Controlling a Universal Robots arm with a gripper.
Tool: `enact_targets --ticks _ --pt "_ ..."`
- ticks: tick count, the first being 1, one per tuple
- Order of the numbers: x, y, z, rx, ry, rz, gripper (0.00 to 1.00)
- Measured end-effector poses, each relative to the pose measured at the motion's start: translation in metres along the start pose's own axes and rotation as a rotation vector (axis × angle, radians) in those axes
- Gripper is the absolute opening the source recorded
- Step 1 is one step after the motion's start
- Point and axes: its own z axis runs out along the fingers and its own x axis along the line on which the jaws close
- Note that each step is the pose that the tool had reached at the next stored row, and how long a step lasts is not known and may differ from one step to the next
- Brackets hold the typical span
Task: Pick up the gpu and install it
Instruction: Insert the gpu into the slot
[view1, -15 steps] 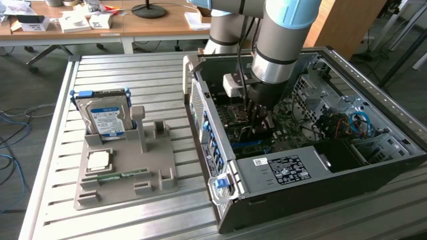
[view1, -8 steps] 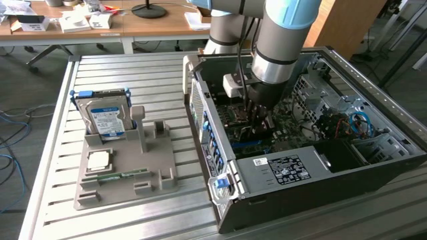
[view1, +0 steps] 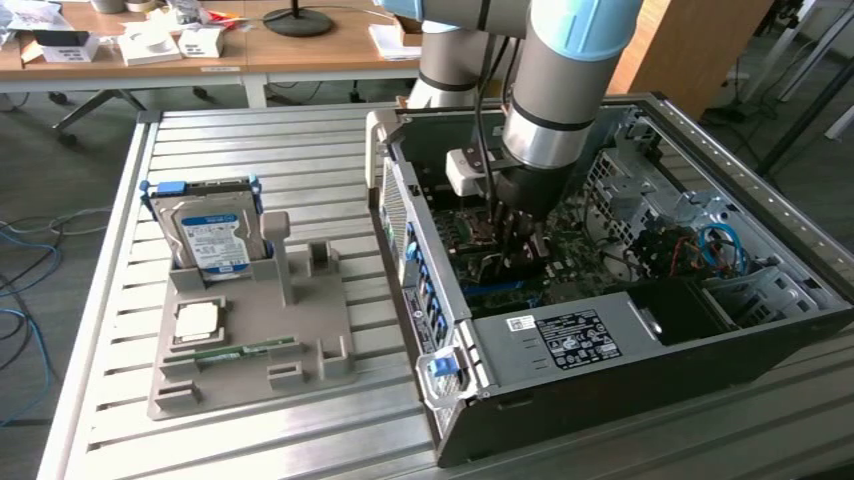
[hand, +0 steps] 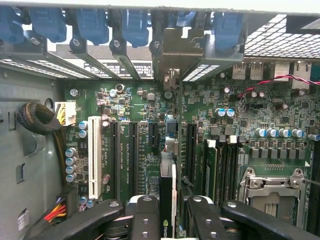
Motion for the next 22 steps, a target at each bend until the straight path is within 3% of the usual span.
enact_targets --ticks 22 --pt "0.0 0.0001 0.0018 -0.0004 -0.0001 0.0 0.26"
